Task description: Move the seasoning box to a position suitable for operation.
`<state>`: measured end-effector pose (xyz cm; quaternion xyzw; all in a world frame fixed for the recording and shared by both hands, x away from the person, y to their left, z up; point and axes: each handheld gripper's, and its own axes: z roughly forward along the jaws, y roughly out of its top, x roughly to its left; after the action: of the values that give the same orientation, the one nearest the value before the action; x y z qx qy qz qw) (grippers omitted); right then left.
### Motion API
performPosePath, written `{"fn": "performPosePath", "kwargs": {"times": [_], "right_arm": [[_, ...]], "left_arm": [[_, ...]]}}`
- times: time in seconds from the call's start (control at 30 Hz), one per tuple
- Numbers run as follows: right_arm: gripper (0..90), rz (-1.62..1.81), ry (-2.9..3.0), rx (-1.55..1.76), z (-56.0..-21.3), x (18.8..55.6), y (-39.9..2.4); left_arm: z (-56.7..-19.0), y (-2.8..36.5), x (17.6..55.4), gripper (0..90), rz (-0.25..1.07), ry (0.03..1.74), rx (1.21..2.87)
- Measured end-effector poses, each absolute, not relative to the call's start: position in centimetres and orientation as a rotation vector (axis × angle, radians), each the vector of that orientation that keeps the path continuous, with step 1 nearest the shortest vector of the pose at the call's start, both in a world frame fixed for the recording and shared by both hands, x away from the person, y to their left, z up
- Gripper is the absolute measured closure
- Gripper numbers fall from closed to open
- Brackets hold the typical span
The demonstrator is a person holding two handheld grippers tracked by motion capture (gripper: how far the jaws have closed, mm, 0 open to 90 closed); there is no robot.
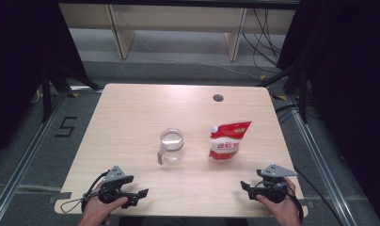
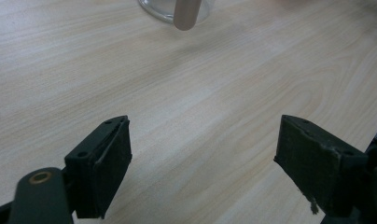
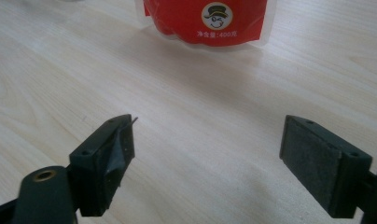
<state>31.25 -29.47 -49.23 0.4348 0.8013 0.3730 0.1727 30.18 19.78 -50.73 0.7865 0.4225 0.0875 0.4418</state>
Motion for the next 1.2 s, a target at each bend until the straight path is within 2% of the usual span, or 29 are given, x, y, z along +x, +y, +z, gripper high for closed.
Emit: {"fn": "performPosePath", "kwargs": {"times": [0.67,0.93,1.2], "right_arm": [[24.5,1.070,2.239,1.275,-48.9,31.0,-29.4],[25.3,1.093,2.254,1.233,-48.9,31.2,-29.6],[25.6,1.111,2.265,1.219,-48.9,31.3,-29.6]], "left_arm": [[-50.5,20.1,30.2,17.5,0.227,1.047,1.951],[-50.2,19.9,30.2,25.5,0.216,1.048,1.892],[-49.5,19.3,30.8,29.9,0.272,1.030,1.881]]}}
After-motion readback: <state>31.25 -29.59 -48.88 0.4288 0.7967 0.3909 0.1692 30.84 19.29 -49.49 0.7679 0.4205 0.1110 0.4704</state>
